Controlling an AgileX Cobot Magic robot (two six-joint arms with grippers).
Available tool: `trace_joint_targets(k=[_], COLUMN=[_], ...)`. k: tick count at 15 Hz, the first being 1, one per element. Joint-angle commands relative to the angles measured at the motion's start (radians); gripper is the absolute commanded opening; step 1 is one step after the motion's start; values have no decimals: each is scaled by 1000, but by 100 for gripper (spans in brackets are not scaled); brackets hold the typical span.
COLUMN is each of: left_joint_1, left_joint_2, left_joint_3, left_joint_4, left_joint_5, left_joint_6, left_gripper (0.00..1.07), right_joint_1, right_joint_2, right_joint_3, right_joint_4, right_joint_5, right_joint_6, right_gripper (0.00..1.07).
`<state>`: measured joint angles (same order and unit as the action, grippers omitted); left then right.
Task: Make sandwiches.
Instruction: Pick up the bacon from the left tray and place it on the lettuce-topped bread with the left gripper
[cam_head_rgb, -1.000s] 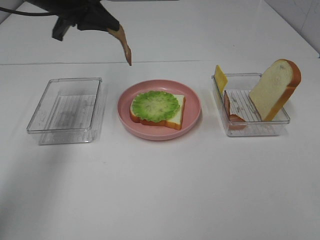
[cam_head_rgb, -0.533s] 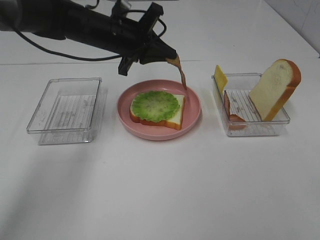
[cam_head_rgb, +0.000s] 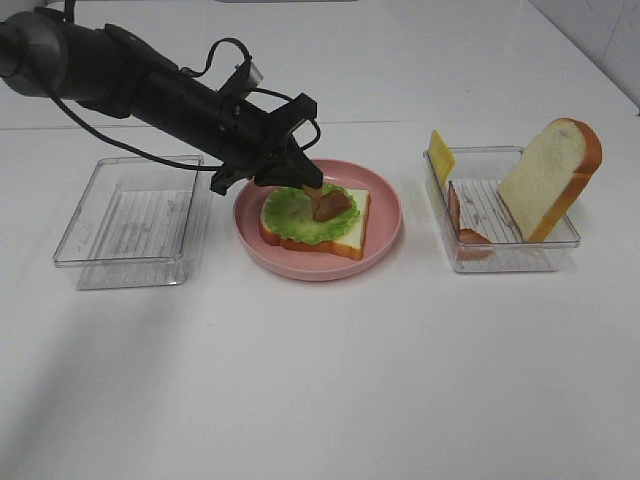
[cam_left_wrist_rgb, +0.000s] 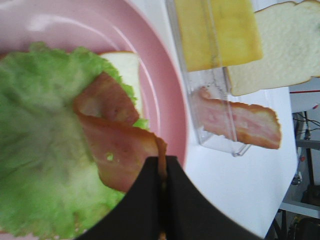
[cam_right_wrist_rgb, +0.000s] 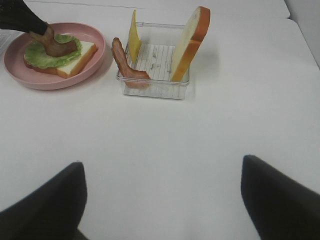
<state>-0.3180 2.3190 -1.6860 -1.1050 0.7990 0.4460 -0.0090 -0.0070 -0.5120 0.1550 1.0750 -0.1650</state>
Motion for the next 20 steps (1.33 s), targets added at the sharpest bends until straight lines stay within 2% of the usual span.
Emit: trace_joint_targets(k=[1, 3, 6, 7, 8, 11, 12, 13, 16, 20], left_joint_1=[16, 17, 17, 17, 17, 17, 17, 17, 17, 17], left_joint_2=[-1, -1, -4, -20, -20, -55, -63, -67, -115, -210], left_joint_3=[1, 1, 1, 1, 1, 1, 1, 1, 1, 0], left_joint_4=[59, 141, 162, 180, 180, 253, 271, 282, 380, 531], left_joint_5=[-10, -27, -30, -37, -37, -54, -54, -54, -57, -22], left_joint_6=[-44, -88, -93, -91, -91, -91, -93, -99, -170, -288], left_gripper=[0, 0, 3, 21, 21, 55, 60, 62, 68, 68], right_joint_1=[-2, -2, -2, -2, -2, -2, -2, -2, -2, -2], right_joint_2=[-12, -12, -12, -12, -12, -12, -12, -12, -12, -12], right_joint_3=[4, 4, 4, 4, 4, 4, 4, 4, 4, 4], right_joint_4=[1, 1, 1, 1, 1, 1, 1, 1, 1, 1], right_joint_5=[-6, -6, -6, -6, -6, -6, -6, -6, -6, -6], right_joint_6=[-11, -11, -11, -11, -11, -11, -11, -11, -11, -11], right_gripper=[79, 79, 79, 79, 79, 79, 79, 79, 79, 79])
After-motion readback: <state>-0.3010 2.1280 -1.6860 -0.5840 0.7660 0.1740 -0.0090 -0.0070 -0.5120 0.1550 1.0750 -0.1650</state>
